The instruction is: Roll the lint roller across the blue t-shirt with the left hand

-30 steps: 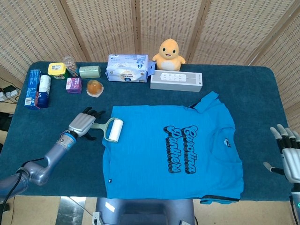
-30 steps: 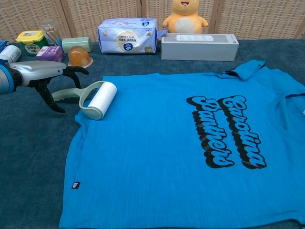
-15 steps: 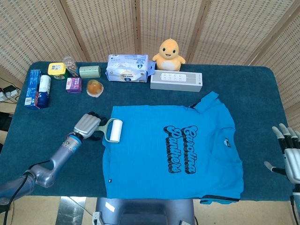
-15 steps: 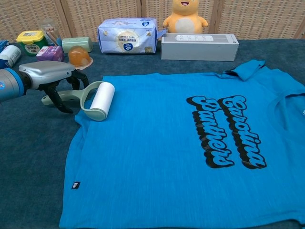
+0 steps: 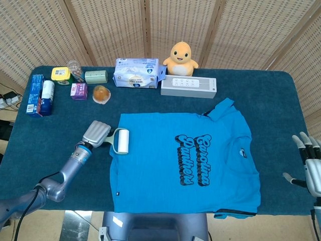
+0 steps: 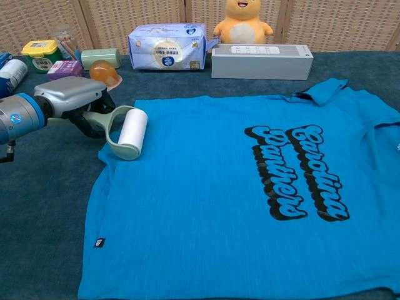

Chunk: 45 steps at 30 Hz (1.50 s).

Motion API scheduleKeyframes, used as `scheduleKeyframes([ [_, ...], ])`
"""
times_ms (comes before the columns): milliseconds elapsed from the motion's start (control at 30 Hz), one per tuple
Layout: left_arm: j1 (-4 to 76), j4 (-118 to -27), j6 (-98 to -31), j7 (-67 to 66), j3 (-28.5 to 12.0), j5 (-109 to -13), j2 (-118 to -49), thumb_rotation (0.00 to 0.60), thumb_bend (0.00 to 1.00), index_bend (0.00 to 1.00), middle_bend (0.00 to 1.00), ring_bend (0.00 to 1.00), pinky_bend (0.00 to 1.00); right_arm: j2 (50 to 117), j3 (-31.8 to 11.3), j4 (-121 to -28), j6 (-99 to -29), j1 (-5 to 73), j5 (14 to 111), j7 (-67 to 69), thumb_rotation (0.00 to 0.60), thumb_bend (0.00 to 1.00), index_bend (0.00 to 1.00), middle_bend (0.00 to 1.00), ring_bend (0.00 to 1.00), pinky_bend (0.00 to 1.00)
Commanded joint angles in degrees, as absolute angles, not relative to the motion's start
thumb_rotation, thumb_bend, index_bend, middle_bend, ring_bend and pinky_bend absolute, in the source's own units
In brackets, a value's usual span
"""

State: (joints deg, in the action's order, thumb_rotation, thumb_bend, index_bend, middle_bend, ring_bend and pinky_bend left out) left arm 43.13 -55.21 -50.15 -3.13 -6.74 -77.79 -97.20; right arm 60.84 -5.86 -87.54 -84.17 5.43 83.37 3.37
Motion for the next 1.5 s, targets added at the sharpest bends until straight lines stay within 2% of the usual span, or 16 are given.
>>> scheduleKeyframes([
  [33, 43.14, -55.24, -50.81, -3.08, -7.06, -77.85, -97.51, 0.6, 0.33, 0.83, 0.9, 0.69, 0.7, 60.85, -5.87, -87.53, -84.15, 5.42, 83.33, 3.39, 0.6, 0.0, 0.03, 0.0, 0.0, 0.0],
  [300, 43.14, -55.24, -53.21, -5.29, -8.46, -76.91, -98.93, 0.6, 0.35, 0.96, 0.96, 0.81, 0.93, 60.83, -5.97, -87.53, -84.31, 5.34, 83.3, 3.57, 0.6, 0.0, 0.03, 0.0, 0.0, 0.0],
  [367, 43.1, -55.48, -53.39, -5.72, -8.72, -76.54, -99.06, 0.6, 0.38, 0.99, 0.98, 0.84, 0.97, 60.8, -5.98, -87.54, -84.38, 5.31, 83.35, 3.61, 0.6, 0.0, 0.03, 0.0, 0.0, 0.0],
  [433, 43.08, -55.93, -53.68, -6.4, -9.12, -76.01, -99.17, 0.6, 0.48, 1.0, 1.0, 0.88, 1.0, 60.8, -6.01, -87.58, -84.54, 5.26, 83.39, 3.55, 0.6, 0.0, 0.03, 0.0, 0.0, 0.0],
  [633, 43.57, -59.99, -51.55, -12.12, -9.88, -72.96, -97.29, 0.6, 0.76, 1.0, 1.0, 0.95, 1.0, 60.72, -6.01, -87.68, -84.59, 5.23, 83.5, 3.76, 0.6, 0.0, 0.03, 0.0, 0.0, 0.0],
  [800, 44.63, -64.32, -47.7, -18.52, -10.75, -67.98, -94.86, 0.6, 0.87, 1.0, 1.0, 0.98, 1.0, 60.64, -6.0, -87.71, -84.68, 5.18, 83.6, 3.91, 0.6, 0.0, 0.03, 0.0, 0.0, 0.0],
  [933, 46.73, -70.04, -42.8, -24.24, -12.56, -59.91, -91.14, 0.6, 0.95, 1.0, 1.0, 1.0, 1.0, 60.53, -5.97, -87.86, -84.87, 5.14, 83.9, 4.12, 0.6, 0.0, 0.03, 0.0, 0.0, 0.0],
  [1033, 48.04, -73.39, -41.54, -26.43, -13.55, -55.17, -88.98, 0.6, 0.99, 1.0, 1.0, 1.0, 1.0, 60.4, -5.97, -87.93, -85.06, 5.05, 84.0, 4.34, 0.6, 0.0, 0.03, 0.0, 0.0, 0.0],
  [1167, 49.01, -75.04, -41.36, -27.99, -13.38, -53.06, -87.65, 0.6, 1.0, 1.0, 1.0, 1.0, 1.0, 60.27, -6.03, -87.93, -85.16, 4.99, 83.98, 4.62, 0.6, 0.0, 0.03, 0.0, 0.0, 0.0],
  [1500, 51.0, -75.37, -39.17, -28.3, -11.01, -49.54, -86.01, 0.6, 1.0, 1.0, 1.0, 1.0, 1.0, 59.74, -6.06, -88.17, -84.94, 4.95, 83.94, 5.96, 0.6, 0.0, 0.03, 0.0, 0.0, 0.0],
])
